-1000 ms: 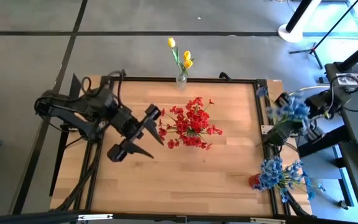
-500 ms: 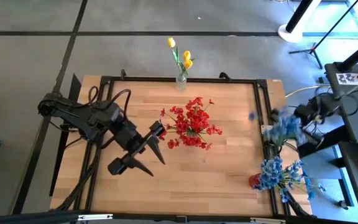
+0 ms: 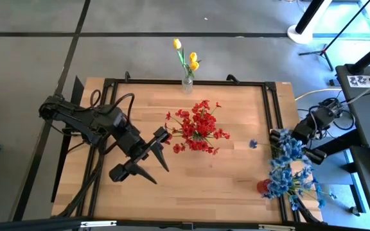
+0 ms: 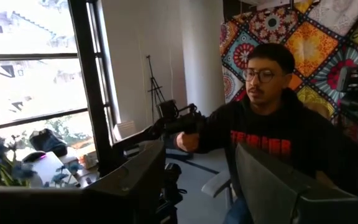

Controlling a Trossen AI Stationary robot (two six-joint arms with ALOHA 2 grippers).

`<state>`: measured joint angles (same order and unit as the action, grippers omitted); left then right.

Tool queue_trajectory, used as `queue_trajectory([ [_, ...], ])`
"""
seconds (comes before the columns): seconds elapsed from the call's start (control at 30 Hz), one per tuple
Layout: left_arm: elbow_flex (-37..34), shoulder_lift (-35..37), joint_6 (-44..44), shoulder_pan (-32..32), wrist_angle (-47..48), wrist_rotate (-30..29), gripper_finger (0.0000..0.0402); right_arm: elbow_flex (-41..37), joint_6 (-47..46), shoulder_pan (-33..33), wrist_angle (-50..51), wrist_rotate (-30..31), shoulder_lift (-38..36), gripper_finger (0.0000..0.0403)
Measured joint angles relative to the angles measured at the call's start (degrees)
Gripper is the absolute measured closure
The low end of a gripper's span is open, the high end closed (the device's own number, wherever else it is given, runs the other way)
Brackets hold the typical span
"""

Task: Sort flowers into vase by color
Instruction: Put the blue flowers into the red vase

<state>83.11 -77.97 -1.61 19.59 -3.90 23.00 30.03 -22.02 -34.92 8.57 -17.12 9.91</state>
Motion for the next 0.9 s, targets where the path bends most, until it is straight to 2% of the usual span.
queue_trajectory([
  [0.23,0.00,0.00,-0.42,-1.63,0.38,0.00,0.0209,-3.55,1.07,0.00,-1.06,-0.52,0.00,0.0395],
  [0.9,0.00,0.02,-0.33,-7.73,0.55,-0.02,0.0209,-3.55,12.03,0.00,-0.17,1.68,0.00,0.0395],
])
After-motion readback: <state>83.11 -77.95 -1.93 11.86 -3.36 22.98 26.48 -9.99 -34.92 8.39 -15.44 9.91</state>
